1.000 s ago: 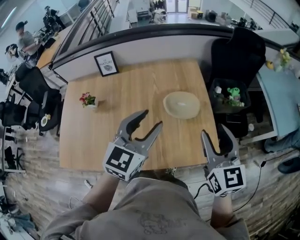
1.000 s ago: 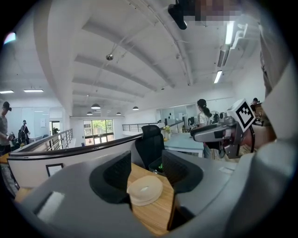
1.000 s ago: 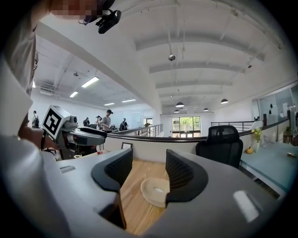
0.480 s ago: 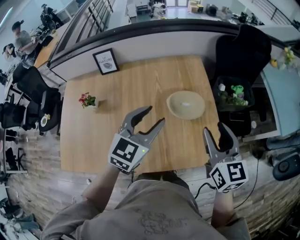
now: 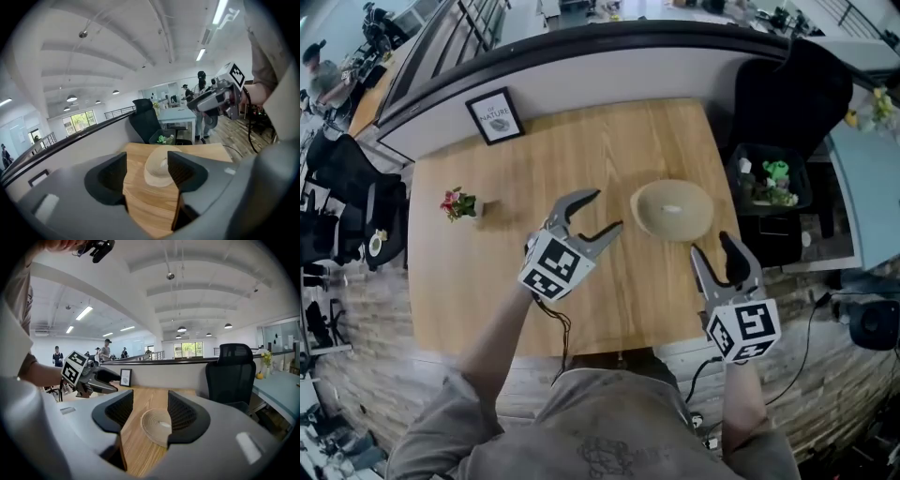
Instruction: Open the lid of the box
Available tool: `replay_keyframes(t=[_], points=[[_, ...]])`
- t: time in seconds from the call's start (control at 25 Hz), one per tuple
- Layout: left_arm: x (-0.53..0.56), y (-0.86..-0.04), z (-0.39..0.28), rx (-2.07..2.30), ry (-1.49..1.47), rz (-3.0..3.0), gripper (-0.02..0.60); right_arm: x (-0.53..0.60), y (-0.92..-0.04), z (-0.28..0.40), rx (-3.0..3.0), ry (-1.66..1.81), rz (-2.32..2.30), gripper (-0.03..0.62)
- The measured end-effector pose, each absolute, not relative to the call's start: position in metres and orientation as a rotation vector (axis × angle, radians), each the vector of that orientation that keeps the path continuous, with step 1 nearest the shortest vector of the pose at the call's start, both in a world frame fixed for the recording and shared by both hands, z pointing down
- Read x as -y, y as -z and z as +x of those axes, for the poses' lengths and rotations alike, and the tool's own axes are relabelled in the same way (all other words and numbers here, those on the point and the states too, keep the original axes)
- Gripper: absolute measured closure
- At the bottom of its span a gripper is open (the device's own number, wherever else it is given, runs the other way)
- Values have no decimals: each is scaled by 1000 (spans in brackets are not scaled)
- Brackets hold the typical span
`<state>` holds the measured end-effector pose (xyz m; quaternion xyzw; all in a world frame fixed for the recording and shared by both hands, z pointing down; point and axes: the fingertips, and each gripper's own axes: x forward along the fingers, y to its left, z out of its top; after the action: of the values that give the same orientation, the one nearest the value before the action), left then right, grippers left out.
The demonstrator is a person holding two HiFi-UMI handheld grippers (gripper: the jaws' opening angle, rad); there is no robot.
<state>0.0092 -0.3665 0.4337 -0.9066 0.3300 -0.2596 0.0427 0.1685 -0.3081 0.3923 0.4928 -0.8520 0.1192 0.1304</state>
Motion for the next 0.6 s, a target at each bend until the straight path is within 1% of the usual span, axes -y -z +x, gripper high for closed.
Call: replay_keyframes(t=[0.24,0.44,0.52,0.6], points=[[392,-512,19,-860,885,-2824,307,339,-464,154,2395,-435,1335,379],[400,-579,30,-706,1044,-2774,304,353,-515,143,2336,-463,1245,379],[404,-604,34,-676,1071,-2806,282,355,-533,138,2323,-481,1206,378],[413,-625,36,-682,1079,-2851,282,357,-550,133,2328,-512,1165,376]])
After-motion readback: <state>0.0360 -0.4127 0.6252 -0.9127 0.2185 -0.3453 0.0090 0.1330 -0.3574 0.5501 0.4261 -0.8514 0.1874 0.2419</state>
